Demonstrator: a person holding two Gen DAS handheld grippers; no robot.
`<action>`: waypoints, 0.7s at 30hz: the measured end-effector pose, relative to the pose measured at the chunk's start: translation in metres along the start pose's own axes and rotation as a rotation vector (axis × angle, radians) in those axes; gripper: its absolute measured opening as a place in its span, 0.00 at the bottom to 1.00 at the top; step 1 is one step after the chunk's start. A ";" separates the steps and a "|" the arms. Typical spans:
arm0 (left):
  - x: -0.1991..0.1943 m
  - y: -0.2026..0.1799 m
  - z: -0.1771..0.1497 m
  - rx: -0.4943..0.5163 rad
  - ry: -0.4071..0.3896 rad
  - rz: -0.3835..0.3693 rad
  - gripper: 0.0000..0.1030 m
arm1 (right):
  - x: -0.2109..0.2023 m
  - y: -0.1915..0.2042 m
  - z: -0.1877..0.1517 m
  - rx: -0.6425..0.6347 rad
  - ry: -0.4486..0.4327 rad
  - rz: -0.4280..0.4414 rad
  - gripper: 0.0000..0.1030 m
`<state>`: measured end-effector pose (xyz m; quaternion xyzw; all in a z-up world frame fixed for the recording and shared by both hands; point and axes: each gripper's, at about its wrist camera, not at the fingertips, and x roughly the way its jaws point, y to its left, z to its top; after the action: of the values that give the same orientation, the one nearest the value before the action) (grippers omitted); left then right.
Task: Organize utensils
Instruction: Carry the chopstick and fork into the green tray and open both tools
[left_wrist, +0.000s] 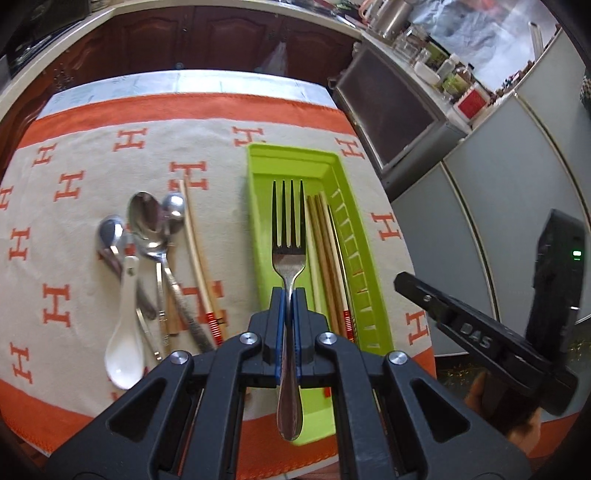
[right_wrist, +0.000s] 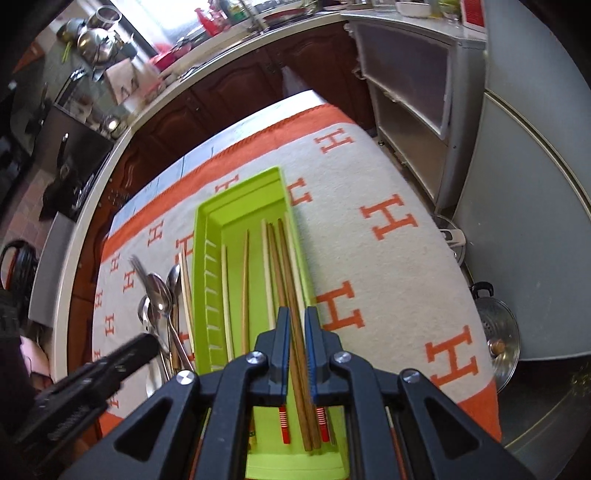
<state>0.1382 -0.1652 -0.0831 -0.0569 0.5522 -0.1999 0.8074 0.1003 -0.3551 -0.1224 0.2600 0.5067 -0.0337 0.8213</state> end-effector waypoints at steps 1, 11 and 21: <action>0.009 -0.004 0.001 0.006 0.010 0.002 0.02 | -0.001 -0.003 0.000 0.011 -0.004 -0.002 0.07; 0.081 -0.006 -0.008 0.022 0.139 0.033 0.02 | 0.002 -0.007 -0.004 0.024 0.019 0.003 0.07; 0.037 0.001 -0.026 0.065 0.111 0.004 0.03 | 0.012 0.016 -0.018 -0.044 0.049 0.006 0.07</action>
<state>0.1264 -0.1753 -0.1255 -0.0185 0.5893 -0.2189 0.7775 0.0966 -0.3308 -0.1322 0.2440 0.5265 -0.0136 0.8143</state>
